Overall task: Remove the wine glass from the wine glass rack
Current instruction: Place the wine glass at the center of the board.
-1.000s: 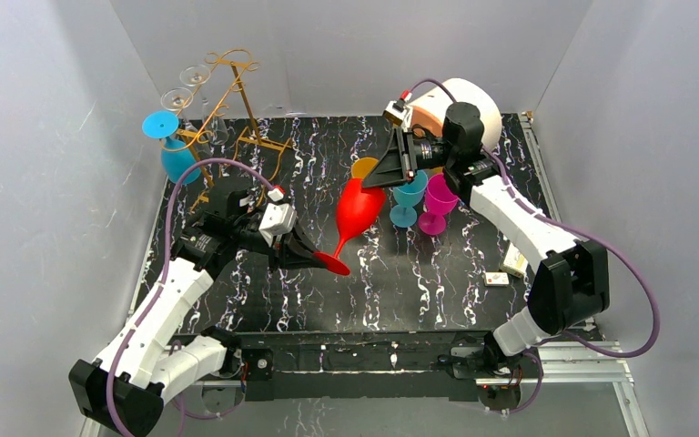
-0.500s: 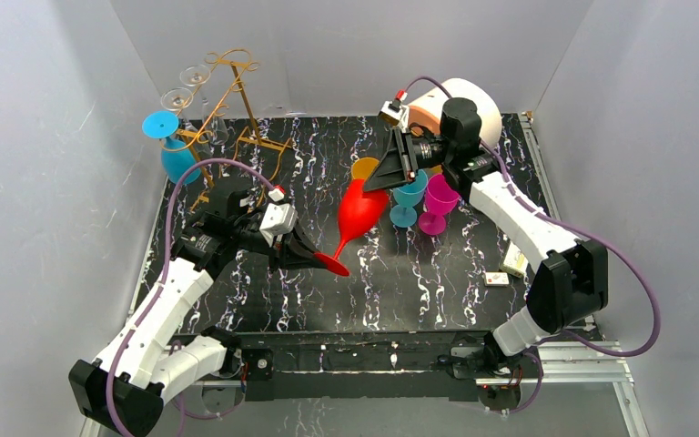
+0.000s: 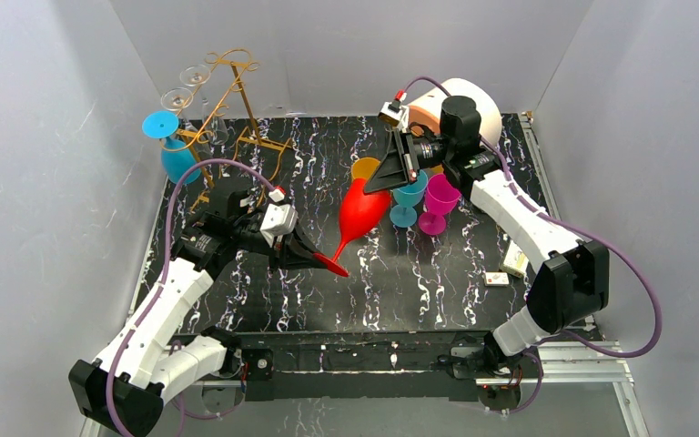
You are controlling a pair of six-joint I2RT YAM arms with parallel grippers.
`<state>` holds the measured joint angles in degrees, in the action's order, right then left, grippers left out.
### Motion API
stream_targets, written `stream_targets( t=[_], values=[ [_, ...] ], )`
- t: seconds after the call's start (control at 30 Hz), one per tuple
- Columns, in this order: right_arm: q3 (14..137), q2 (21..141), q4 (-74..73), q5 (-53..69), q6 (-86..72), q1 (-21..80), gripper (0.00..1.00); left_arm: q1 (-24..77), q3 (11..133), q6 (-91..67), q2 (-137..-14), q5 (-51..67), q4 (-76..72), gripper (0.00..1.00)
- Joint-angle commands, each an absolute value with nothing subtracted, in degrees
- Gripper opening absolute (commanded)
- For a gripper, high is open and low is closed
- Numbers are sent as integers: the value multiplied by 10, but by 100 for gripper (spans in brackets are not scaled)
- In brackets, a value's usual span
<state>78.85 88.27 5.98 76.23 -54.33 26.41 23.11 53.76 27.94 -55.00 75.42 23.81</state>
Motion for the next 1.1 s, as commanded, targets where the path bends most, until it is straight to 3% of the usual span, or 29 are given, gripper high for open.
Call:
stream_targets(
  t=[0.0,0.17,0.23,0.47,0.6,0.8,1.0,1.07],
  values=[
    [811,877,71,774,-521,273,1,231,540,276,-553,745,236,0],
    [809,876,71,770,-519,273,1,231,543,278,-557,755,236,2],
    [808,875,71,768,-517,273,1,231,544,281,-556,756,236,13],
    [814,872,27,750,-478,273,1,231,544,284,-548,734,237,37],
    [818,872,9,743,-461,273,1,231,544,279,-544,720,236,57],
    [834,871,-77,697,-389,273,1,231,555,267,-540,706,242,72],
    [856,863,-146,632,-319,273,1,231,574,265,-524,680,252,98],
    [855,850,-173,585,-293,273,1,231,588,265,-517,635,257,98]
  ],
)
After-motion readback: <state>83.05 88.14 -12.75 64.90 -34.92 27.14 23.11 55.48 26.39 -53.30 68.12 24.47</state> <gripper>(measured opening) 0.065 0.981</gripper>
